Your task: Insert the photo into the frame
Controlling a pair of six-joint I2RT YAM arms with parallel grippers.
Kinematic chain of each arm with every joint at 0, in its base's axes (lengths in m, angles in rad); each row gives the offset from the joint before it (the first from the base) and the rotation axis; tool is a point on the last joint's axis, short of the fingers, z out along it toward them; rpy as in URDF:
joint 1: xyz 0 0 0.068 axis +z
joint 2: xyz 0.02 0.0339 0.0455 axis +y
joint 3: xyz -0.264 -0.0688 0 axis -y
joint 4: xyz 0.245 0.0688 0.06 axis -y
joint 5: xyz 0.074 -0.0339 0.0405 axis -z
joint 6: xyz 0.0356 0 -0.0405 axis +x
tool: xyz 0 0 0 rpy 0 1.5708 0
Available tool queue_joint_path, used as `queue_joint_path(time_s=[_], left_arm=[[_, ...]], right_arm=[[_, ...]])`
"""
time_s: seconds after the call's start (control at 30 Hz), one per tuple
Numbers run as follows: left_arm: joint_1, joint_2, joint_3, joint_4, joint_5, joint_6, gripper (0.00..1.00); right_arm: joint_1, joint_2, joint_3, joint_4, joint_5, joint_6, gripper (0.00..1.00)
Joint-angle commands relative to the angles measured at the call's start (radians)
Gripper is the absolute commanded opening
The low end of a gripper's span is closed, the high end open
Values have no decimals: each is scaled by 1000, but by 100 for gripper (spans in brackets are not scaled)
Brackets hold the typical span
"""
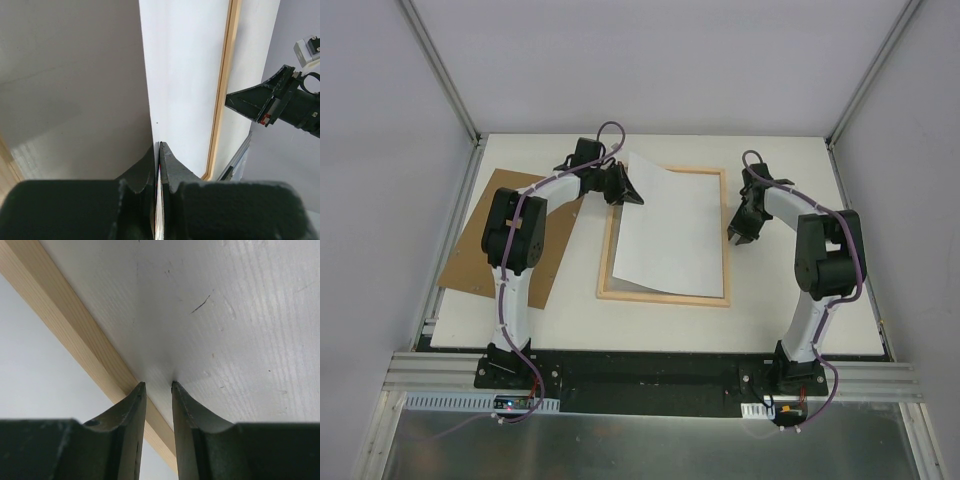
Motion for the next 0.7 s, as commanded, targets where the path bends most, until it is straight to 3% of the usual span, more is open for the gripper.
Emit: queue_joint_path(time_s=[0.0,0.13,0.27,0.67], left_arm=[[0,12,39,-21,19,30,0],[10,3,28,-33,2,37,11],[17,-24,-3,-35,-18,51,31],[50,-161,-58,-108,-180,112,63]], right_arm=[[14,14,42,-16,-27,-7,30],[14,6,51,-27,-15,-15,37],[0,-10,49,-30,-15,-15,44],[-31,-75,65,-53,-15,-30,45]])
